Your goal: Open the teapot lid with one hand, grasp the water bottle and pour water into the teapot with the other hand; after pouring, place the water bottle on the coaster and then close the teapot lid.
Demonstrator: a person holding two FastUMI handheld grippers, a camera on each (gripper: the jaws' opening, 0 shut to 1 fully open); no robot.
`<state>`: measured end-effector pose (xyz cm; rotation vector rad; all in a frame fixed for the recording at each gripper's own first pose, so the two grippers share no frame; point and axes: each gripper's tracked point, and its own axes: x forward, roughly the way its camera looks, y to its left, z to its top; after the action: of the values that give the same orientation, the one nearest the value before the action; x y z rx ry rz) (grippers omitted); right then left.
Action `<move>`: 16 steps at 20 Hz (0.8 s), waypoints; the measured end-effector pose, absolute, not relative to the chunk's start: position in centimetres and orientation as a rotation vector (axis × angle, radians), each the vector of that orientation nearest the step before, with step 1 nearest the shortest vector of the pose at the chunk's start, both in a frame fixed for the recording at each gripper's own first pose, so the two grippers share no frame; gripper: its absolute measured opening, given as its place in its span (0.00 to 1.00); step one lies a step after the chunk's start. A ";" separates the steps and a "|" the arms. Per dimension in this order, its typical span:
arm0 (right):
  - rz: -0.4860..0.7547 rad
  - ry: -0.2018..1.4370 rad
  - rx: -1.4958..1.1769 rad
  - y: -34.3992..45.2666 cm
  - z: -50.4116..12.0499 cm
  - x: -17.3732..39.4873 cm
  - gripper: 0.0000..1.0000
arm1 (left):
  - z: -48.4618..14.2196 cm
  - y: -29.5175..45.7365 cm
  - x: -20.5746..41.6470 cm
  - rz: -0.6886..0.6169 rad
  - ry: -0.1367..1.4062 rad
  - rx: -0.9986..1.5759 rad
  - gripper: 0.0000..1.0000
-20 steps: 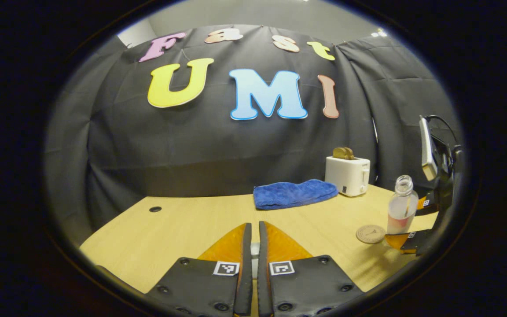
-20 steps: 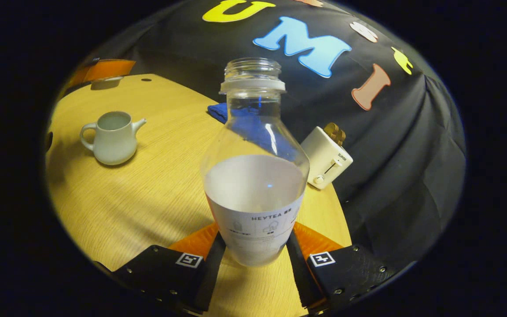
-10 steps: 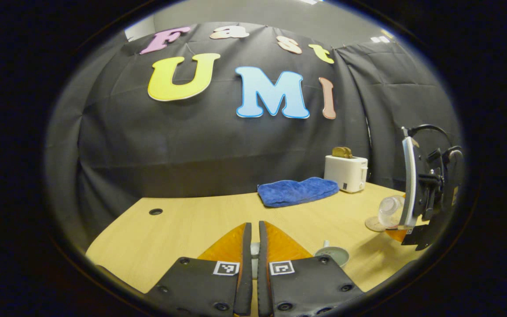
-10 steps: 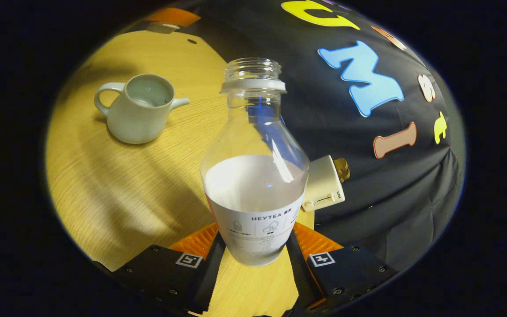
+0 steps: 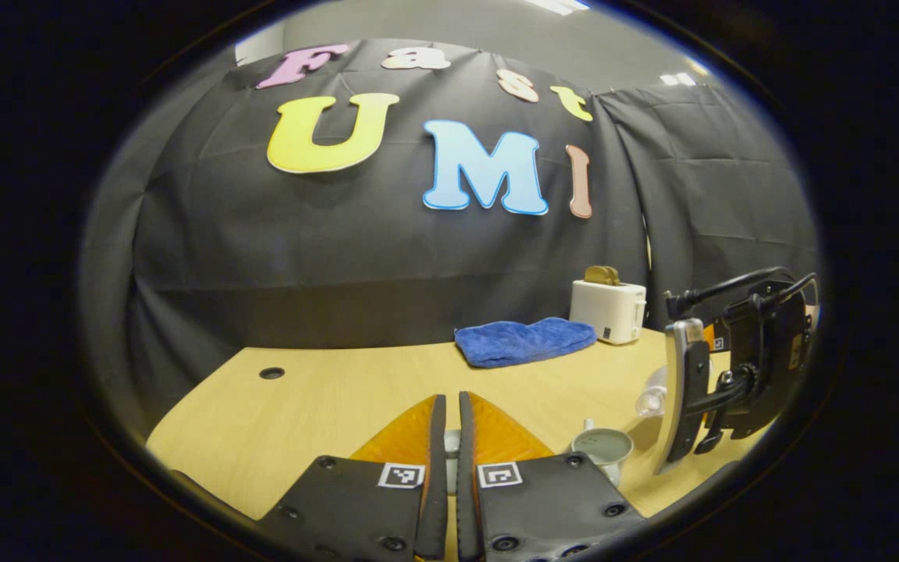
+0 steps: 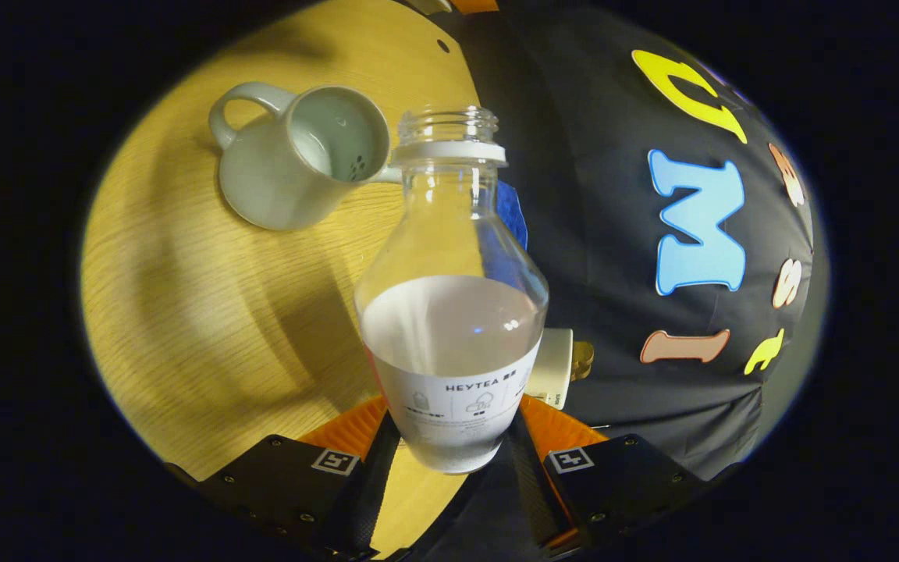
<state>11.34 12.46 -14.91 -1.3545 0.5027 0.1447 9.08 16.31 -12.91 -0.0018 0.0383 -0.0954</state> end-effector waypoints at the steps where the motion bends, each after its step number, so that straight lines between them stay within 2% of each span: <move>1: 0.146 0.503 -1.376 12.7 -14.9 11.5 0.73 | -13.3 16.5 9.1 -0.094 0.040 -0.007 0.12; 16: 0.141 0.445 -1.755 14.3 -10.4 13.6 0.73 | -14.5 17.7 8.7 -0.120 0.029 -0.006 0.12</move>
<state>13.64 14.34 -10.40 -1.7551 0.4455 0.1407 8.69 17.71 -14.50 -0.0058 0.0289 -0.1203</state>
